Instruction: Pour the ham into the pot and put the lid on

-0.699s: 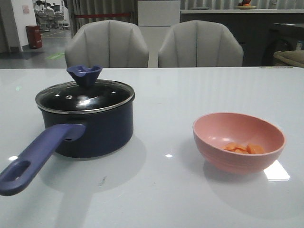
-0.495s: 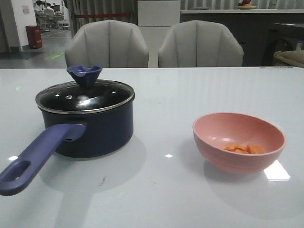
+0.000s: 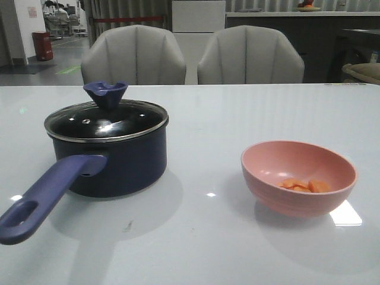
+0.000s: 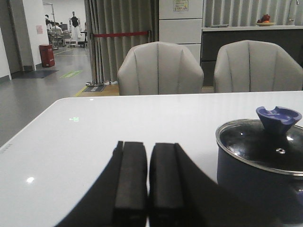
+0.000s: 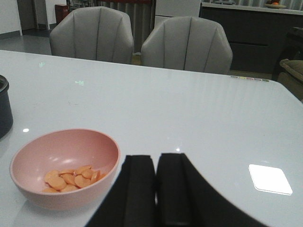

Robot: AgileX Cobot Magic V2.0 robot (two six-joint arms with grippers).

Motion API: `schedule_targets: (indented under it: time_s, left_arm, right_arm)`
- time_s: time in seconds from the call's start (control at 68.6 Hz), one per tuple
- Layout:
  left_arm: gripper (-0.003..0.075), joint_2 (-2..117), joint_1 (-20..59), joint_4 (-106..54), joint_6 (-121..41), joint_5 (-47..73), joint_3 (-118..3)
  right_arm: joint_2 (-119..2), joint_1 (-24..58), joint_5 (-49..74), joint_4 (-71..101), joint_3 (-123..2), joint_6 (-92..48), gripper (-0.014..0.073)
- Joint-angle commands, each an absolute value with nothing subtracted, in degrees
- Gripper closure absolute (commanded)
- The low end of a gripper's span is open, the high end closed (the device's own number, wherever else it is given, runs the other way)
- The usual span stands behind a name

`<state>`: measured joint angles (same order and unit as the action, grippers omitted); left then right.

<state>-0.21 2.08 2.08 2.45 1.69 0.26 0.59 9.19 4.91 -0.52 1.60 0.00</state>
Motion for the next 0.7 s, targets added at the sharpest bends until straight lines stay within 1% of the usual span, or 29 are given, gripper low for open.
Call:
schedule_targets:
  time_s: [0.0, 0.189, 0.262, 0.335, 0.452, 0.685]
  left_arm:
    - [0.0607, -1.4, 2.2, 2.0, 2.9, -6.1, 1.4]
    - [0.0607, -1.4, 2.2, 1.6, 2.9, -16.5, 1.4]
    - [0.0607, -1.3, 2.2, 1.6, 2.9, -22.2, 1.1]
    - [0.0607, -1.1, 2.2, 0.8, 2.9, -22.7, -0.5]
    - [0.0607, 0.1, 2.2, -1.5, 2.8, -15.1, -7.6]
    - [0.0607, 10.2, 2.2, -1.5, 2.8, 12.1, -24.0]
  right_arm:
    - [1.7, 8.7, 0.4, -1.0, 1.2, 0.0, 0.0436]
    - [1.7, 8.7, 0.4, -1.0, 1.2, 0.0, 0.0436]
    - [1.7, 8.7, 0.4, -1.0, 1.2, 0.0, 0.0436]
    - [1.7, 8.7, 0.4, -1.0, 1.2, 0.0, 0.0436]
    - [1.7, 8.7, 0.4, -1.0, 1.2, 0.0, 0.0436]
    - [1.7, 8.7, 0.4, -1.0, 1.2, 0.0, 0.0436]
